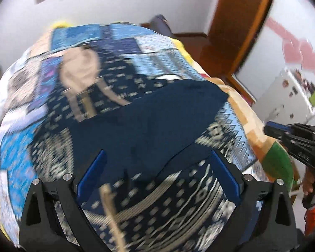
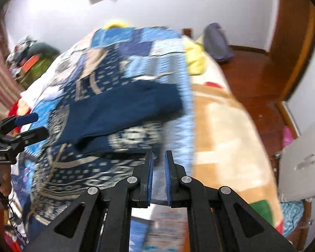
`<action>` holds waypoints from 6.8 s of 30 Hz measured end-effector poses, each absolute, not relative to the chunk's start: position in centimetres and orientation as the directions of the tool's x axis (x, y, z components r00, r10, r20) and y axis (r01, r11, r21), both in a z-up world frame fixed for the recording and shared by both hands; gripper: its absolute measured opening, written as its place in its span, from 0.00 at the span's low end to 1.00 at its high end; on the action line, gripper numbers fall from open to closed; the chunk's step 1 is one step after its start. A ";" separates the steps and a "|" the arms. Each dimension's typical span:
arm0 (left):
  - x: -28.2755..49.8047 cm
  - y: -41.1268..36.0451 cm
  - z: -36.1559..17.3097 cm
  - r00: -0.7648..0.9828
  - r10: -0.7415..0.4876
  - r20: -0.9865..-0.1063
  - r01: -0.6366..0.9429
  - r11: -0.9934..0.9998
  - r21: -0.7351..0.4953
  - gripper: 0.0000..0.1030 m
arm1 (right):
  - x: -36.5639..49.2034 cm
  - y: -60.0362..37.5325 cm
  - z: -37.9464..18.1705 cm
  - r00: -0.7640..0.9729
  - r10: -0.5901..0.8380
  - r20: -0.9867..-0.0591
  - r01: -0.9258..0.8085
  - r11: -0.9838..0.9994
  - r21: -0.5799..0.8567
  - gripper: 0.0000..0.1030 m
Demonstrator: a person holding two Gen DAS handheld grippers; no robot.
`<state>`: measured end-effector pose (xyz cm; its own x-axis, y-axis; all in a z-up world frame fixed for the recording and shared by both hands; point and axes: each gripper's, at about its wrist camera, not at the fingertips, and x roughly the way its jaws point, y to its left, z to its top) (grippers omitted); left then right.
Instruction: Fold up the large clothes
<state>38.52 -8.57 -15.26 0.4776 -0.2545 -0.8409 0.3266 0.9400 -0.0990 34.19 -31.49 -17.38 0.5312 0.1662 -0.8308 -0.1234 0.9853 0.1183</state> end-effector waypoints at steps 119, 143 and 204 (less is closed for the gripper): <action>60.0 14.3 -25.5 0.489 -0.217 -0.845 -0.167 0.927 -0.336 0.96 | 67.9 -9.7 -25.4 0.366 0.380 -0.850 -0.234 0.921 0.310 0.97; 46.8 6.6 -14.5 0.642 -0.130 -0.756 0.147 0.988 -0.044 0.12 | 53.1 -8.8 -17.0 0.461 0.506 -0.729 -0.516 0.821 0.243 0.11; 48.5 8.3 -23.9 0.473 -0.220 -0.853 0.066 0.974 -0.215 0.08 | 51.6 -11.0 -23.7 0.371 0.486 -0.791 -0.388 0.855 0.343 0.13</action>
